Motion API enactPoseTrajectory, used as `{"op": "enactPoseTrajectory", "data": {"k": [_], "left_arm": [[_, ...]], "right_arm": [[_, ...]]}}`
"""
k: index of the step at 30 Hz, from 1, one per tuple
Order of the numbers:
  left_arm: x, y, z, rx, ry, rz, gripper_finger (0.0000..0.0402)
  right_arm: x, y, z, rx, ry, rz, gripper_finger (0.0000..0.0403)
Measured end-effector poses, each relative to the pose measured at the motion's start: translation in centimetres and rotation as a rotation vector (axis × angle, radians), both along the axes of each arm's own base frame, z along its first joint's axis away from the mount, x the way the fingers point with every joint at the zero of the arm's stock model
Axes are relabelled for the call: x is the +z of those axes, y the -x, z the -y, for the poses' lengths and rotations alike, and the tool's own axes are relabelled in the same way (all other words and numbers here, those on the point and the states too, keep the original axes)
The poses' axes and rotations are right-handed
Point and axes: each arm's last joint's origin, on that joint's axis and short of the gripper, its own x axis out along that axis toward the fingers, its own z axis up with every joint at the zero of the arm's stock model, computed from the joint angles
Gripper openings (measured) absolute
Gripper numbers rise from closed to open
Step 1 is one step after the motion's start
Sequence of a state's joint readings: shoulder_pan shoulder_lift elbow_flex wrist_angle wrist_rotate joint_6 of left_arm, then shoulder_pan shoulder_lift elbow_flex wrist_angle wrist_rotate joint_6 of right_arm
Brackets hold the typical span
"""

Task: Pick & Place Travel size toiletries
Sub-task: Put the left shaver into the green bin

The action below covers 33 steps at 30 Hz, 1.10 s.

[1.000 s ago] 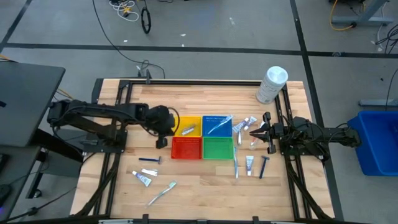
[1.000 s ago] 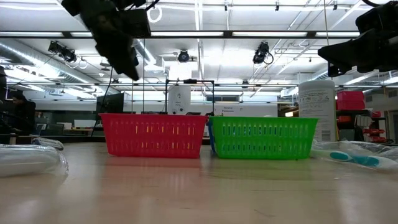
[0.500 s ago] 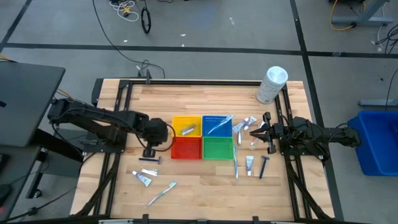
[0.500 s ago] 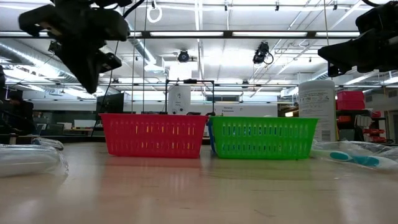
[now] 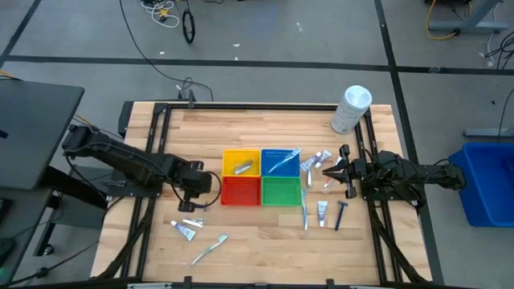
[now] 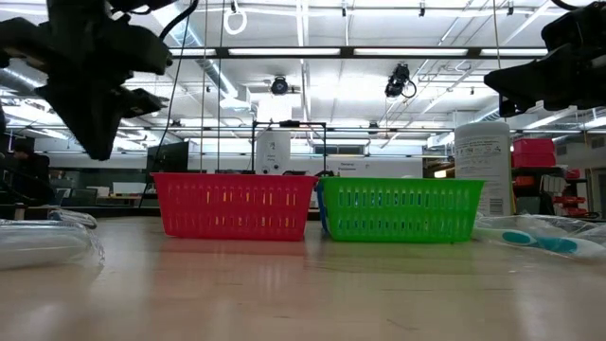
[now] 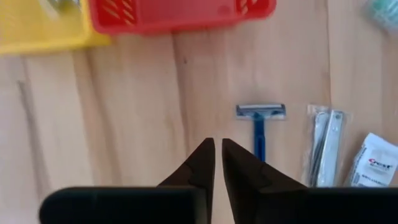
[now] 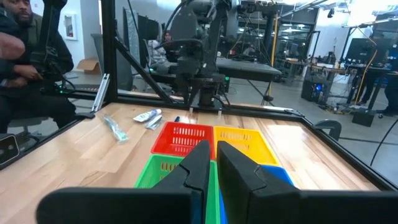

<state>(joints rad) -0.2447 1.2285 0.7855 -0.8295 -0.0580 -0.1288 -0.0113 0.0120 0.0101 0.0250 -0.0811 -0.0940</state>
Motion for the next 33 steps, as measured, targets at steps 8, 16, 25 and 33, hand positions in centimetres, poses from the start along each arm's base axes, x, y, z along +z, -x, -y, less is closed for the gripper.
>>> {"op": "enactPoseTrajectory", "data": {"k": [8, 16, 25, 33], "left_arm": [[-1.2, 0.6, 1.5, -0.034, 0.016, 0.012, 0.0059], [-1.2, 1.0, 2.5, -0.04, 0.03, 0.007, 0.0059], [-1.2, 1.4, 3.6, -0.037, 0.01, 0.02, 0.0059], [-1.9, 1.4, 4.0, -0.016, 0.013, -0.011, 0.0109]], "right_arm": [[0.0, 0.0, 0.0, 0.0, 0.0, 0.0, 0.004], [0.0, 0.0, 0.0, 0.0, 0.0, 0.0, 0.004], [0.0, 0.0, 0.0, 0.0, 0.0, 0.0, 0.004], [0.0, 0.0, 0.0, 0.0, 0.0, 0.0, 0.0041]]}}
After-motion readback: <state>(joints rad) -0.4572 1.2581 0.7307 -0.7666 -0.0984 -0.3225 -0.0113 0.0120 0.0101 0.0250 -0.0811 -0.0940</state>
